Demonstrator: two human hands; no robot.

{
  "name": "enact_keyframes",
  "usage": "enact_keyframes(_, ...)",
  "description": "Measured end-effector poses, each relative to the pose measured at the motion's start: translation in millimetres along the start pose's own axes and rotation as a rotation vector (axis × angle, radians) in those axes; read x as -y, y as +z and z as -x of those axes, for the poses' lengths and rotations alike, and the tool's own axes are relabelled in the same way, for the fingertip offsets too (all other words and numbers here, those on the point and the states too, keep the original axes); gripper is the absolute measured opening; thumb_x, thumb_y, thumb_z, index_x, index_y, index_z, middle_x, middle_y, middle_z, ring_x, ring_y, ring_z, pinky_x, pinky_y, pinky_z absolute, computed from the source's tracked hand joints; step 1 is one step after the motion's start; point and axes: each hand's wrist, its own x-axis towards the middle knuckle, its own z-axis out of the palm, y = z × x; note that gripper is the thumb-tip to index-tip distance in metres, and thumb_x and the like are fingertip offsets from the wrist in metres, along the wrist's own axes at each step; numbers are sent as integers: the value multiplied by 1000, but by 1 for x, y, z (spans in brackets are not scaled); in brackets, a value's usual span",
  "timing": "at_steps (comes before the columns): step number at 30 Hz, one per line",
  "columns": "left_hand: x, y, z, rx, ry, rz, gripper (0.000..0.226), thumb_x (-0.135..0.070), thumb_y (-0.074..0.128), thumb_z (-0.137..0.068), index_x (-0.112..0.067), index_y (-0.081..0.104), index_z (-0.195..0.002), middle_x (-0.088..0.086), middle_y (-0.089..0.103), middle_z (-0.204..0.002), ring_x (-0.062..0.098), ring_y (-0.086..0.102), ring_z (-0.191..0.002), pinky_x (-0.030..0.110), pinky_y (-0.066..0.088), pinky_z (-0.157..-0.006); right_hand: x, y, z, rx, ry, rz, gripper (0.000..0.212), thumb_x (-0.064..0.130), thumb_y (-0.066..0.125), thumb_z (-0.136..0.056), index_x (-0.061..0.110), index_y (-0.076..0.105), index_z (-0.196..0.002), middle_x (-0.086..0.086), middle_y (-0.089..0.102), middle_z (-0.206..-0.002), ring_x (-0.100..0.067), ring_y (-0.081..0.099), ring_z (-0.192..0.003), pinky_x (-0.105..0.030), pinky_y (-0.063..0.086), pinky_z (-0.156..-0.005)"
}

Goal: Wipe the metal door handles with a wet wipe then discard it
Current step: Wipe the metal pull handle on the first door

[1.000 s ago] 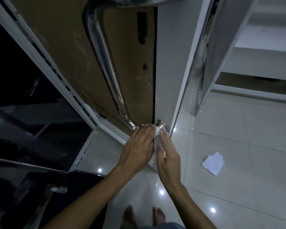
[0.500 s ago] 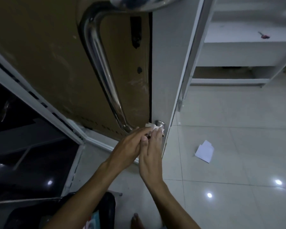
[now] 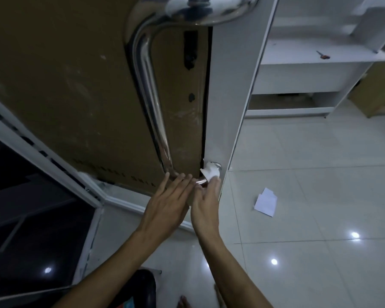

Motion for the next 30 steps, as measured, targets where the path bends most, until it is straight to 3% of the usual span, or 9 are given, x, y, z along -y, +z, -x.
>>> enact_keyframes(3,0,0,5,27,-30,-38,69,-19,66,-81,-9,43,-144,7,43,-149,22,38,-140,53,24,-115,3,0,-11,-49,41,-51,42,20,36,-103,2,29,-141,-19,45,-137,-29,51,-118,-29,47,-95)
enact_keyframes(7,-2,-2,7,49,-58,-10,73,-18,70,-78,-10,42,-145,7,41,-151,22,37,-140,56,28,-112,10,-16,-48,-57,294,-391,28,28,40,-101,11,57,-116,-8,62,-100,-18,59,-89,-25,45,-70)
enact_keyframes(9,-3,-1,7,35,-66,11,73,-17,70,-78,-10,42,-145,6,42,-150,21,37,-140,56,25,-113,5,-22,-56,-24,429,-674,33,34,44,-99,11,61,-114,-9,66,-103,-20,63,-94,-30,50,-83)
enact_keyframes(12,-3,-1,6,22,-70,37,72,-15,70,-76,-10,45,-143,5,45,-148,20,39,-139,55,26,-112,-14,-17,-45,72,476,-913,59,51,38,-100,6,50,-136,-15,62,-128,-25,60,-117,-37,43,-106)
enact_keyframes(17,1,1,6,19,-49,40,69,-17,62,-79,-10,43,-144,4,43,-150,19,36,-141,56,26,-113,-31,-19,-44,187,508,-1193,83,72,29,-92,5,49,-137,-20,58,-133,-28,57,-121,-37,40,-105)
enact_keyframes(21,2,2,5,25,-50,56,65,-18,54,-81,-11,43,-145,4,44,-149,18,37,-140,55,28,-113,-30,-18,-59,221,494,-1391,84,77,31,-86,3,61,-113,-20,67,-108,-29,65,-100,-38,48,-90)
enact_keyframes(23,3,2,5,20,-47,63,64,-20,48,-81,-12,43,-145,3,44,-149,18,38,-140,53,27,-112,-33,-11,-54,256,490,-1438,80,78,36,-85,4,60,-104,-17,65,-98,-28,65,-95,-36,48,-91)
enact_keyframes(26,4,3,6,20,-63,90,63,-21,35,-83,-14,41,-146,0,40,-152,15,37,-140,49,28,-111,-36,-2,-43,304,470,-1415,81,76,41,-85,3,58,-117,-18,67,-110,-28,65,-107,-36,48,-95)
enact_keyframes(30,4,2,4,-4,-57,184,60,-18,35,-82,-11,48,-141,2,47,-147,17,43,-136,46,39,-107,-38,4,-31,298,466,-1374,88,74,36,-89,3,48,-138,-21,55,-137,-30,55,-126,-38,40,-107)
